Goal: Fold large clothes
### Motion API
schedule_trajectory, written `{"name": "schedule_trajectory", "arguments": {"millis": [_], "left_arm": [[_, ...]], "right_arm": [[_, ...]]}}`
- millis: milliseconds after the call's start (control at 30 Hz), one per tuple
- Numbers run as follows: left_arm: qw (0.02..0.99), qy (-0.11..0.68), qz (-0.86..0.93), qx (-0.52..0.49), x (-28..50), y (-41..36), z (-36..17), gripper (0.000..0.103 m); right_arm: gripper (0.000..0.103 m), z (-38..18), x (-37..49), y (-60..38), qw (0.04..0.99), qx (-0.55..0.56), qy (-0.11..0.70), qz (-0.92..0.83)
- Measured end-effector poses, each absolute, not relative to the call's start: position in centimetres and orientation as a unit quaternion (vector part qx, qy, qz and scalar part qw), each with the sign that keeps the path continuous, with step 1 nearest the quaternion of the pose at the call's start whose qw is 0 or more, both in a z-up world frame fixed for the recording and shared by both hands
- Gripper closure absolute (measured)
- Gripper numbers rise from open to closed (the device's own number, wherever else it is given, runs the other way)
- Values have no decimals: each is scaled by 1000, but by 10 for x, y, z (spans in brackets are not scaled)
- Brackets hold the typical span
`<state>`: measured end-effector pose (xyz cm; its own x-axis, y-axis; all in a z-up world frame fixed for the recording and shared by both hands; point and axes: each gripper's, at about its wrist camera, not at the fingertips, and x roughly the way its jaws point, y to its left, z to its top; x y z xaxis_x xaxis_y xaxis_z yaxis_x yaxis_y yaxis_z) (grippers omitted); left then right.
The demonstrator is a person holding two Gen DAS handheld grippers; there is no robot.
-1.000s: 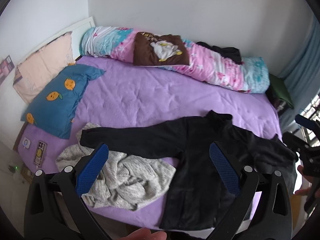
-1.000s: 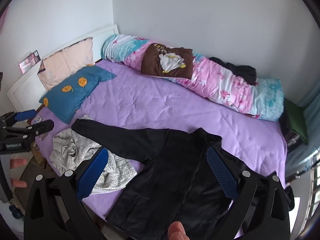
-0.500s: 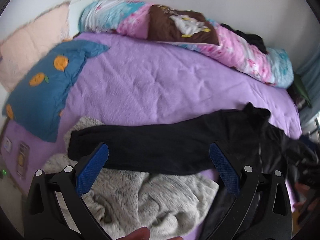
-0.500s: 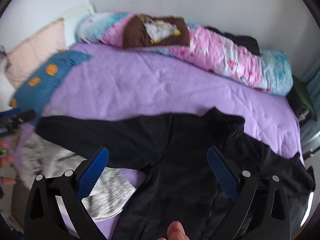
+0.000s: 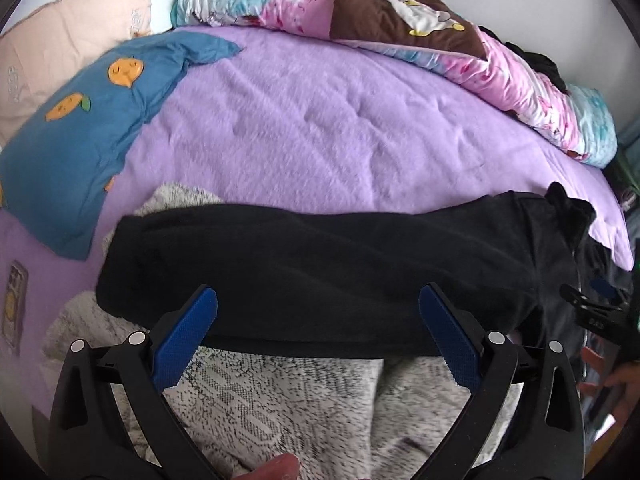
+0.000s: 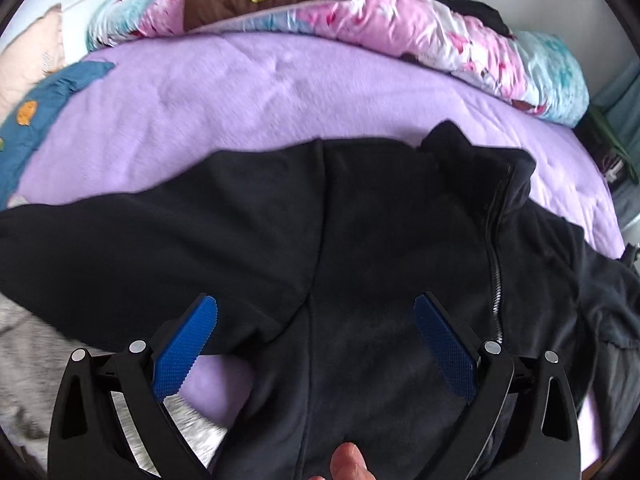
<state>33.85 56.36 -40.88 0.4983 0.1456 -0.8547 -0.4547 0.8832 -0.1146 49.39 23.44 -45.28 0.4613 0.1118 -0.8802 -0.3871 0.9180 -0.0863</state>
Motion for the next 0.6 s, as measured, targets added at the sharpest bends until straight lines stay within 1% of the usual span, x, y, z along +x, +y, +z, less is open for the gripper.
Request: {"name": "schedule_trajectory", "arguments": {"millis": [100, 233, 400, 600], "left_arm": [[849, 465, 181, -172, 334, 569, -414, 6], [845, 451, 195, -212, 321, 591, -414, 6], [830, 427, 224, -281, 296, 636, -416, 6], [806, 411, 249, -347, 269, 674, -431, 6]], "right_arm": [[6, -473, 499, 237, 844, -143, 496, 146], [6, -492, 505, 244, 840, -154, 501, 139], [6, -505, 508, 251, 839, -159, 501, 143], [6, -513, 507, 254, 836, -160, 505, 140]]}}
